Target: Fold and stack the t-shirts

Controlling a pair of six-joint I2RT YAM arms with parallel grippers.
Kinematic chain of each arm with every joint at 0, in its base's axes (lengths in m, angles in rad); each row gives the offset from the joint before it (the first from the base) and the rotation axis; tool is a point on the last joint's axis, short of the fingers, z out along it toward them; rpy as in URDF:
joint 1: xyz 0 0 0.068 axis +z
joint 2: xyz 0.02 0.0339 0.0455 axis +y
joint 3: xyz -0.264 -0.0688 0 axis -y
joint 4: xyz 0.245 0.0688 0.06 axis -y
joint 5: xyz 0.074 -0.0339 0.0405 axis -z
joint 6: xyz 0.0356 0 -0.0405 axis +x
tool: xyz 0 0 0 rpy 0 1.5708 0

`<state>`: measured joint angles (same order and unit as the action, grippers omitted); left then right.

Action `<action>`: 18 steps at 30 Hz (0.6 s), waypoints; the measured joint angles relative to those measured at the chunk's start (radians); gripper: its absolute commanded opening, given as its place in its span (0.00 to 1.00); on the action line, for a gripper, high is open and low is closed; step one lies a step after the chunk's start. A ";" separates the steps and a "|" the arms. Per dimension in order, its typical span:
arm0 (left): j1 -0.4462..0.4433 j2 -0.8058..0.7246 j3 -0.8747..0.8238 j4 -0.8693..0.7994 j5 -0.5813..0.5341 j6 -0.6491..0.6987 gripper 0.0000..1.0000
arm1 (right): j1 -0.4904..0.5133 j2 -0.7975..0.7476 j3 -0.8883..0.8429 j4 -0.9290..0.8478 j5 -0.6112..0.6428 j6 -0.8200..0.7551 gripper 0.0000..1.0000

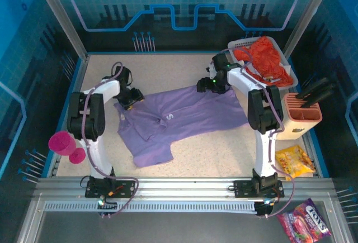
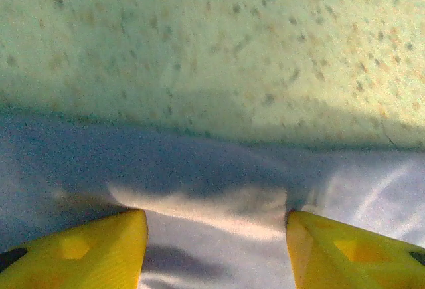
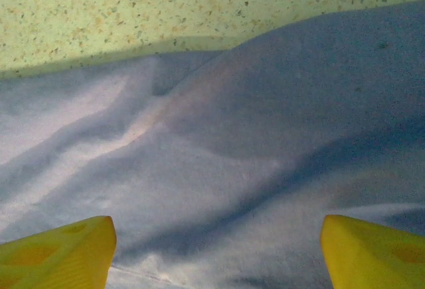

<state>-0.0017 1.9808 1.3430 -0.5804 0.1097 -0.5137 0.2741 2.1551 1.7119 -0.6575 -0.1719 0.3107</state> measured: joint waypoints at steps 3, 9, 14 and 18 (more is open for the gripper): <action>0.011 0.059 0.095 -0.059 -0.020 0.038 0.59 | -0.003 0.040 0.047 -0.026 0.001 0.012 0.81; 0.041 0.187 0.294 -0.136 -0.037 0.095 0.59 | -0.023 0.132 0.158 -0.069 0.003 0.032 0.80; 0.053 0.302 0.489 -0.183 -0.046 0.135 0.59 | -0.029 0.188 0.243 -0.106 0.003 0.053 0.80; 0.053 0.400 0.663 -0.219 -0.045 0.171 0.64 | -0.033 0.254 0.359 -0.131 0.005 0.064 0.80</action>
<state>0.0513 2.3806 2.0060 -0.7998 0.0643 -0.3431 0.2409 2.4096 2.0708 -0.7887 -0.1665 0.3752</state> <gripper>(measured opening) 0.618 0.803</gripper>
